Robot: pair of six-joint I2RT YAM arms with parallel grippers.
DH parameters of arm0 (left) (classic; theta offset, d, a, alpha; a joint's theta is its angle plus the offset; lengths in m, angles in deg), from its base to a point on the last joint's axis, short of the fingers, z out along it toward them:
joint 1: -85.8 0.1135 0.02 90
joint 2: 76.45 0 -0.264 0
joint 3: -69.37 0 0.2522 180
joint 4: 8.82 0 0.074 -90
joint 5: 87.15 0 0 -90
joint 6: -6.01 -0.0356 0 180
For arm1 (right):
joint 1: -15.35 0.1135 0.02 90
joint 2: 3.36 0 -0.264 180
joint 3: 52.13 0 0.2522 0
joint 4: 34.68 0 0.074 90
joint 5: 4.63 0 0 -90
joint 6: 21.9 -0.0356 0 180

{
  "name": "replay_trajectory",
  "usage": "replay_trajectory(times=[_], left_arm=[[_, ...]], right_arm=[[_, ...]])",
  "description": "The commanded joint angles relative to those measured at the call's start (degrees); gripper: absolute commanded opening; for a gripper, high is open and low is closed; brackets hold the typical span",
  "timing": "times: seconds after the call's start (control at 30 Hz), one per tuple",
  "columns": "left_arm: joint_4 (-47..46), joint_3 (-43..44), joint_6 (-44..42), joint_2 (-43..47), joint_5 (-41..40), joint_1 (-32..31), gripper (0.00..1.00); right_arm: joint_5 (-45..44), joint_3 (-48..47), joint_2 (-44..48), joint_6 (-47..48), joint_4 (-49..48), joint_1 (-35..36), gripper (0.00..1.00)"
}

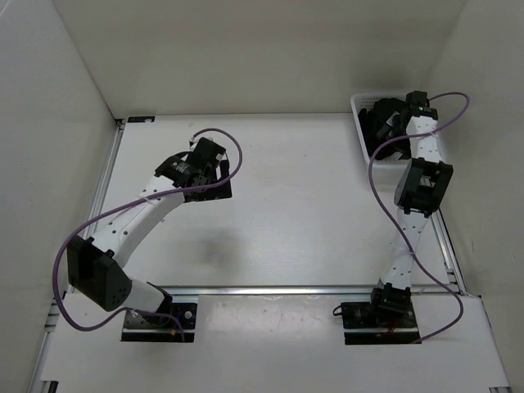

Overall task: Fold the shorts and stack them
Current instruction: Grab the shorts from the pile, then move the shorts to the center of the board

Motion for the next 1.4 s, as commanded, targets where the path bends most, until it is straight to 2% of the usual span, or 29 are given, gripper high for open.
replay_trajectory(times=[0.0, 0.1, 0.13, 0.17, 0.2, 0.23, 0.37, 0.5, 0.7, 0.83, 1.0, 1.13, 1.23, 1.3, 1.33, 1.37], left_arm=[[-0.54, 3.33, -0.91, -0.59, -0.83, -0.29, 1.0], [-0.54, 4.65, -0.92, -2.26, -0.31, -0.29, 1.0], [-0.54, 5.17, -0.92, -3.48, -0.31, -0.29, 1.0], [-0.54, 5.18, -0.92, -4.19, -0.83, -0.29, 1.0], [-0.54, 6.66, -0.92, -4.81, -0.83, -0.29, 1.0], [-0.54, 6.67, -0.92, -5.34, -0.83, -0.29, 1.0], [-0.54, 7.47, -0.39, -4.12, -1.35, -0.29, 1.0], [-0.54, 5.53, 1.54, -1.57, -2.06, 1.02, 1.0], [-1.59, 1.31, 0.84, 1.59, 5.84, 4.28, 1.0], [-1.07, 3.15, 0.84, 4.23, 4.19, 4.28, 1.0], [5.07, 13.6, 0.84, 1.61, -2.4, 6.56, 1.0], [9.47, 20.37, 1.45, -0.24, -4.35, 8.85, 1.0], [10.18, 21.62, 1.46, 0.37, -3.48, 11.74, 1.0], [10.18, 21.09, 1.46, 1.6, -0.76, 13.85, 1.0], [8.79, 20.39, 1.46, 2.91, 0.3, 14.38, 1.0], [8.17, 18.82, 0.85, 3.53, 1.44, 14.91, 1.0]], right_arm=[[2.37, -4.36, -2.51, 0.67, -3.03, 0.02, 0.96], [1.75, -3.67, -2.51, 2.08, -5.04, 0.02, 0.67], [2.62, -2.97, -1.73, 2.08, -5.75, 0.02, 0.48], [2.63, -1.75, -1.11, 2.08, -5.76, 0.02, 0.34], [2.63, -1.73, -0.5, 2.08, -6.37, 0.02, 0.08], [2.02, -0.86, 1.08, 2.08, -6.37, 0.02, 0.0], [4.47, 1.68, 7.93, 0.95, -7.07, 0.02, 0.0], [4.39, 3.89, 20.03, 1.46, -8.13, 1.78, 0.0], [3.77, 5.3, 35.42, 5.41, -8.13, 8.1, 0.0], [3.24, 3.63, 43.53, 11.04, -6.47, 16.61, 0.0], [3.32, 3.88, 52.32, 14.48, -4.7, 29.43, 0.0], [4.39, 10.91, 58.3, 13.95, -4.7, 38.15, 0.0], [1.5, 24.39, 63.56, 11.15, -5.31, 43.51, 0.0], [0.78, 31.1, 65.07, 9.39, -5.85, 43.53, 0.0], [0.26, 37.32, 65.6, 8.51, -6.46, 43.53, 0.1], [0.25, 40.16, 65.6, 7.98, -6.46, 43.01, 0.32]])
